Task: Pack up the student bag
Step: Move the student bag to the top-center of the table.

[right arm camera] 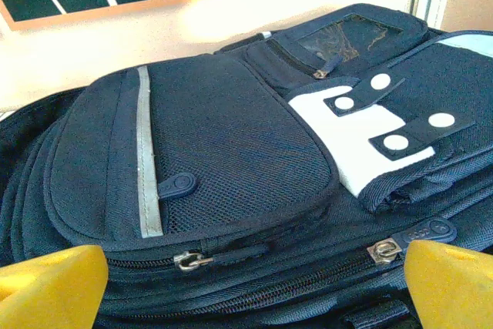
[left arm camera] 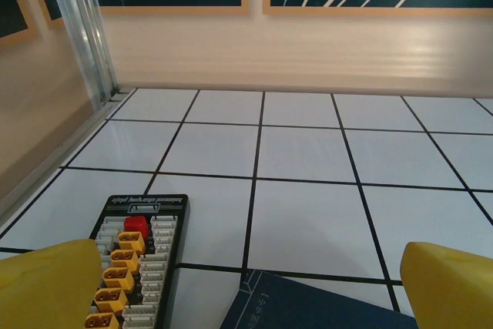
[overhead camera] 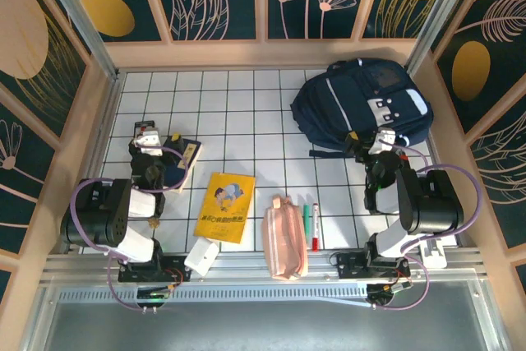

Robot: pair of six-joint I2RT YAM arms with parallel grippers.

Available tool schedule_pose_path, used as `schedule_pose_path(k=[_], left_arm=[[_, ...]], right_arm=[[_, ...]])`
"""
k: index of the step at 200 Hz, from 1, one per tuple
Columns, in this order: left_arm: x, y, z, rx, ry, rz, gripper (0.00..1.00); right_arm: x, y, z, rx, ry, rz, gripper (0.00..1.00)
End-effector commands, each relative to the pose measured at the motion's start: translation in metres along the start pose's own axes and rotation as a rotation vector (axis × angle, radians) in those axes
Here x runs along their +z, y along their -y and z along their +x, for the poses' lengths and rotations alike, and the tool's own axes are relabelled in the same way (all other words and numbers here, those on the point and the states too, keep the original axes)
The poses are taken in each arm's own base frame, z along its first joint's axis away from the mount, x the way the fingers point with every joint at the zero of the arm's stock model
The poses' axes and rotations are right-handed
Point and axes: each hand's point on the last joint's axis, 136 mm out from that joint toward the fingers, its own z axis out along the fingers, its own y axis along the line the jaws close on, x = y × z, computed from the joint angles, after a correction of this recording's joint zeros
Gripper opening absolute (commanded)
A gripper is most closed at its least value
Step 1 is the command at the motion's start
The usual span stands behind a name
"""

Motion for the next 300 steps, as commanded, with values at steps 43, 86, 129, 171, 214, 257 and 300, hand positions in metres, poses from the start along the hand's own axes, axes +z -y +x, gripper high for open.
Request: schedule_pose_path(k=[43, 86, 129, 171, 214, 257, 300], left_arm=[[0.002, 0.002, -0.012, -0.02, 0.036, 0.016, 0.99], [0.002, 0.003, -0.012, -0.021, 0.037, 0.017, 0.99], [0.002, 0.002, -0.012, -0.021, 0.037, 0.016, 0.99], [0.002, 0.002, -0.012, -0.023, 0.038, 0.016, 0.99], [0.004, -0.011, -0.013, -0.051, 0.034, -0.063, 0.99], [0.016, -0.02, -0.042, -0.1, -0.094, -0.136, 0.99], [-0.006, -0.016, -0.094, -0.268, -0.191, -0.143, 0.99]], right_arm=[[0.003, -0.002, -0.013, -0.003, 0.043, -0.011, 0.99], [0.003, -0.002, -0.012, -0.003, 0.041, -0.012, 0.99], [0.003, -0.002, -0.012, -0.002, 0.042, -0.012, 0.99], [0.003, -0.003, -0.013, -0.002, 0.044, -0.013, 0.99], [0.004, -0.003, -0.012, 0.0, 0.041, -0.015, 0.99], [0.008, 0.038, -0.058, 0.209, -0.058, 0.258, 0.99], [0.0, 0.013, -0.071, 0.529, -0.268, 0.182, 0.99]])
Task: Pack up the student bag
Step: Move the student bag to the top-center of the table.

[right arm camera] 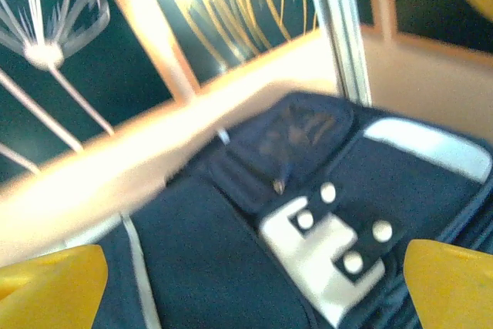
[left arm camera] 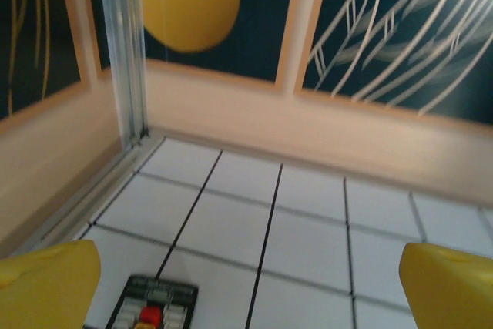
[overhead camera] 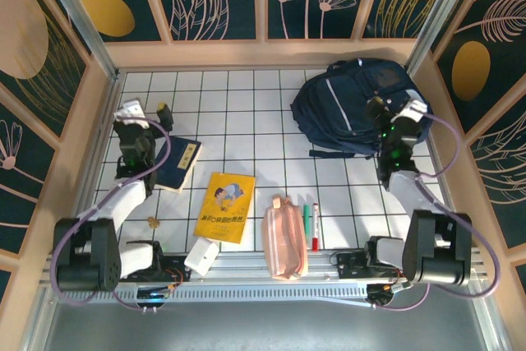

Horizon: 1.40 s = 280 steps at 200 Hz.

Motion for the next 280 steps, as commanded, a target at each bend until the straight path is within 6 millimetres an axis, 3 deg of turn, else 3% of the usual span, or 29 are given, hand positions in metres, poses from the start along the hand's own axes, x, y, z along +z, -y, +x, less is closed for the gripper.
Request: schedule_pose_path(k=[1, 22, 38, 51, 64, 80, 89, 105, 133, 170, 194, 221, 234, 252, 259, 274, 280], left_arm=[[-0.018, -0.007, 0.02, -0.081, -0.224, -0.051, 0.99], [-0.032, 0.036, 0.011, -0.091, -0.288, 0.189, 0.99], [-0.043, 0.062, 0.031, -0.109, -0.416, 0.346, 0.99], [-0.05, 0.071, 0.052, -0.148, -0.536, 0.396, 0.99], [-0.057, 0.076, 0.072, -0.197, -0.629, 0.417, 0.99], [-0.067, 0.082, 0.088, -0.198, -0.686, 0.465, 0.99], [-0.07, 0.081, 0.09, -0.181, -0.684, 0.467, 0.99], [-0.073, 0.08, 0.086, -0.155, -0.668, 0.473, 0.99], [-0.071, 0.085, 0.077, -0.143, -0.659, 0.495, 0.99], [-0.072, 0.087, 0.075, -0.165, -0.659, 0.503, 0.99], [-0.074, 0.087, 0.074, -0.178, -0.661, 0.5, 0.99], [-0.077, 0.088, 0.077, -0.195, -0.666, 0.509, 0.99], [-0.077, 0.088, 0.078, -0.195, -0.671, 0.508, 0.99], [-0.076, 0.089, 0.077, -0.201, -0.672, 0.508, 0.99], [-0.076, 0.09, 0.075, -0.202, -0.669, 0.514, 0.99], [-0.074, 0.091, 0.072, -0.2, -0.66, 0.519, 0.99], [-0.073, 0.092, 0.07, -0.202, -0.66, 0.52, 0.99]], right_arm=[[-0.014, 0.002, 0.059, 0.154, -0.331, 0.058, 0.99], [-0.035, -0.069, 0.089, -0.139, -0.501, -0.064, 0.98], [-0.065, -0.114, 0.132, -0.239, -0.707, -0.181, 0.98], [-0.103, -0.148, 0.179, -0.322, -0.913, -0.33, 0.95], [-0.109, -0.132, 0.198, -0.387, -0.991, -0.221, 0.95], [-0.087, -0.098, 0.195, -0.296, -1.022, -0.085, 0.95], [-0.067, -0.083, 0.183, -0.198, -1.0, -0.025, 0.92], [-0.033, -0.076, 0.153, -0.121, -0.897, -0.004, 0.92], [0.021, -0.076, 0.124, -0.191, -0.789, 0.017, 0.91], [0.06, -0.101, 0.143, -0.377, -0.831, -0.059, 0.78], [0.076, -0.093, 0.158, -0.53, -0.836, 0.0, 0.75], [0.082, -0.096, 0.185, -0.578, -0.903, -0.069, 0.71], [0.088, -0.09, 0.193, -0.626, -0.908, -0.035, 0.6], [0.096, -0.087, 0.194, -0.731, -0.871, 0.016, 0.32], [0.097, -0.094, 0.193, -0.764, -0.855, -0.01, 0.17], [0.092, -0.118, 0.191, -0.846, -0.809, -0.11, 0.01], [0.087, -0.13, 0.191, -0.907, -0.788, -0.172, 0.0]])
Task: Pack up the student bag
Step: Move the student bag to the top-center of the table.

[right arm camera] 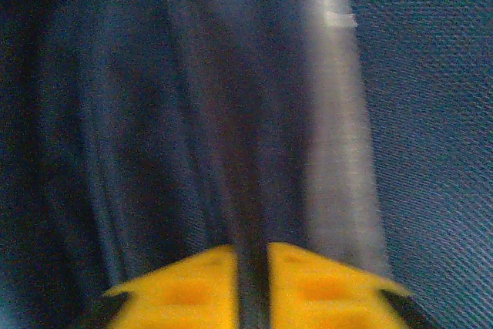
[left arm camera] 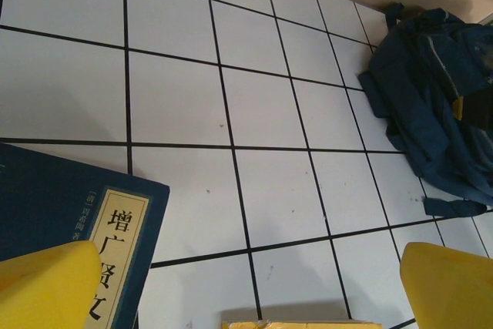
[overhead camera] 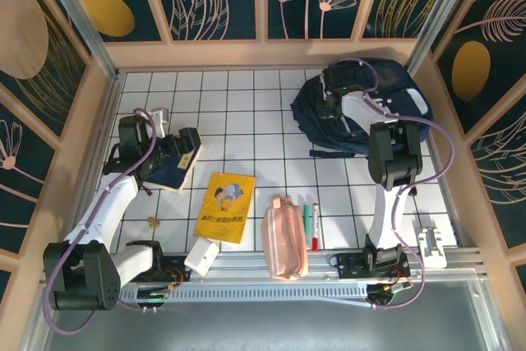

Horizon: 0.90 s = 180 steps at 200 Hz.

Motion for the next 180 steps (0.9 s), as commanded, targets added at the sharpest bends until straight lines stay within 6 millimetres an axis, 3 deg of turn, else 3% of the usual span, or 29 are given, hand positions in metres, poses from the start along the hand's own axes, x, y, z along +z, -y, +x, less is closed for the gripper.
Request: schedule_pose_path(k=[1, 34, 56, 82, 96, 108, 118, 129, 133, 136, 150, 151, 152, 155, 162, 164, 180], left_arm=[[-0.003, 0.012, -0.01, -0.006, 0.011, 0.039, 0.99], [-0.001, 0.022, -0.02, -0.007, 0.009, 0.079, 0.99], [0.002, 0.026, -0.025, -0.031, 0.004, 0.105, 0.99], [0.012, 0.028, -0.019, -0.093, 0.004, 0.151, 0.99], [0.026, 0.031, -0.008, -0.116, -0.023, 0.16, 0.99], [0.041, 0.034, 0.0, -0.112, -0.054, 0.142, 0.99], [0.052, 0.037, 0.003, -0.117, -0.077, 0.146, 0.99], [0.065, 0.037, 0.002, -0.141, -0.095, 0.146, 0.99], [0.069, 0.036, 0.001, -0.148, -0.103, 0.145, 0.99], [0.073, 0.036, 0.0, -0.151, -0.107, 0.144, 0.99], [0.087, 0.04, -0.004, -0.147, -0.139, 0.147, 0.99], [0.088, 0.041, -0.004, -0.145, -0.142, 0.147, 0.99], [0.089, 0.042, -0.004, -0.143, -0.143, 0.148, 0.99], [0.092, 0.044, -0.005, -0.137, -0.151, 0.15, 0.99], [0.1, 0.045, 0.0, -0.126, -0.18, 0.144, 0.99], [0.102, 0.05, -0.006, -0.114, -0.173, 0.15, 0.99], [0.119, 0.063, -0.006, -0.078, -0.22, 0.156, 0.99]], right_arm=[[-0.017, -0.015, -0.021, -0.228, 0.093, 0.037, 0.0], [-0.056, -0.068, -0.031, -0.516, 0.201, -0.078, 0.0], [-0.093, -0.118, -0.014, -0.866, 0.353, -0.159, 0.0], [-0.133, -0.167, -0.009, -1.193, 0.594, -0.194, 0.0], [-0.135, -0.19, 0.001, -1.342, 0.606, -0.185, 0.0], [-0.132, -0.197, 0.005, -1.397, 0.637, -0.121, 0.0], [-0.138, -0.198, -0.003, -1.31, 0.677, -0.102, 0.21], [-0.145, -0.191, -0.017, -1.106, 0.676, -0.122, 0.31], [-0.147, -0.189, -0.02, -1.048, 0.67, -0.133, 0.4], [-0.15, -0.183, -0.025, -0.954, 0.667, -0.148, 0.55], [-0.167, -0.167, -0.037, -0.632, 0.668, -0.243, 0.62], [-0.169, -0.164, -0.037, -0.587, 0.664, -0.257, 0.77], [-0.169, -0.161, -0.038, -0.561, 0.662, -0.261, 0.85], [-0.177, -0.157, -0.04, -0.488, 0.673, -0.298, 0.97], [-0.187, -0.144, -0.042, -0.298, 0.684, -0.346, 0.99], [-0.191, -0.142, -0.042, -0.248, 0.686, -0.362, 0.99], [-0.182, -0.07, -0.031, 0.244, 0.605, -0.367, 0.99]])
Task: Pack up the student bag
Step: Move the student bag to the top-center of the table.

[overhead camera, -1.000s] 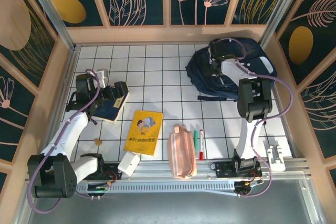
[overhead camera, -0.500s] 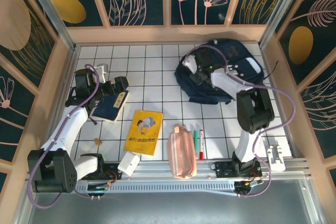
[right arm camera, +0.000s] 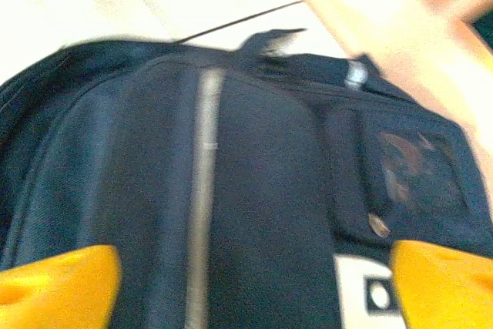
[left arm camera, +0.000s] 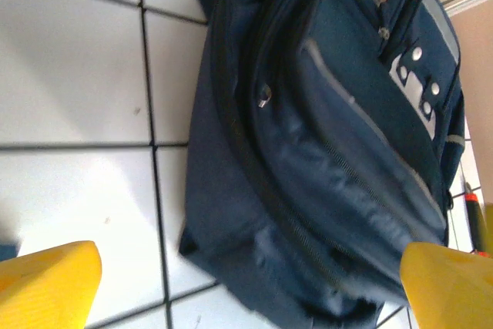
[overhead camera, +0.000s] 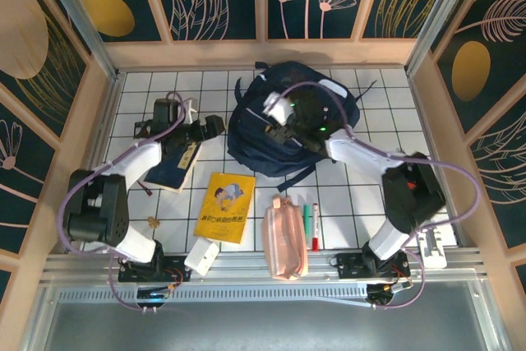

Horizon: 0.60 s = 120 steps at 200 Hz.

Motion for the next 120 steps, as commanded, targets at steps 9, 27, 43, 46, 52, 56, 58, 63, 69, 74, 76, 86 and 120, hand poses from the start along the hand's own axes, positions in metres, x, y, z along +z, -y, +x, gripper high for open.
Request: schedule_pose_path(k=[9, 27, 43, 46, 52, 56, 58, 63, 69, 74, 76, 86, 120], left_arm=[[0.027, 0.033, -0.013, 0.07, -0.046, 0.035, 0.99], [0.047, 0.034, -0.012, 0.066, -0.08, 0.031, 0.99], [0.065, 0.031, -0.012, 0.063, -0.116, 0.001, 0.99], [0.069, 0.03, -0.012, 0.064, -0.127, -0.005, 0.99], [0.077, 0.029, -0.011, 0.066, -0.147, -0.017, 0.99], [0.082, 0.027, -0.009, 0.066, -0.16, -0.029, 0.99], [0.084, 0.026, -0.007, 0.067, -0.169, -0.035, 0.99], [0.09, 0.026, -0.004, 0.072, -0.184, -0.044, 0.99], [0.095, 0.023, 0.0, 0.076, -0.199, -0.062, 0.99], [0.099, 0.02, 0.002, 0.08, -0.205, -0.08, 0.99], [0.1, 0.019, 0.003, 0.082, -0.207, -0.086, 0.99], [0.104, 0.012, 0.009, 0.085, -0.215, -0.107, 0.99], [0.108, -0.007, 0.034, 0.048, -0.257, -0.13, 0.99]], right_arm=[[-0.068, 0.103, 0.045, 1.066, 0.111, 0.277, 0.99], [-0.086, 0.126, 0.136, 1.471, -0.033, 0.397, 0.93], [-0.085, 0.134, 0.176, 1.568, -0.105, 0.399, 0.92], [-0.083, 0.136, 0.179, 1.567, -0.111, 0.392, 0.92], [-0.078, 0.137, 0.183, 1.553, -0.125, 0.371, 0.92], [-0.075, 0.138, 0.185, 1.547, -0.135, 0.362, 0.91], [-0.072, 0.139, 0.188, 1.545, -0.149, 0.356, 0.91], [-0.066, 0.139, 0.191, 1.544, -0.169, 0.339, 0.91], [-0.056, 0.136, 0.194, 1.546, -0.191, 0.297, 0.91], [-0.048, 0.133, 0.195, 1.548, -0.206, 0.258, 0.91], [-0.046, 0.133, 0.195, 1.548, -0.209, 0.251, 0.9], [-0.03, 0.128, 0.201, 1.543, -0.237, 0.204, 0.88], [0.014, 0.119, 0.196, 1.519, -0.156, 0.006, 0.69]])
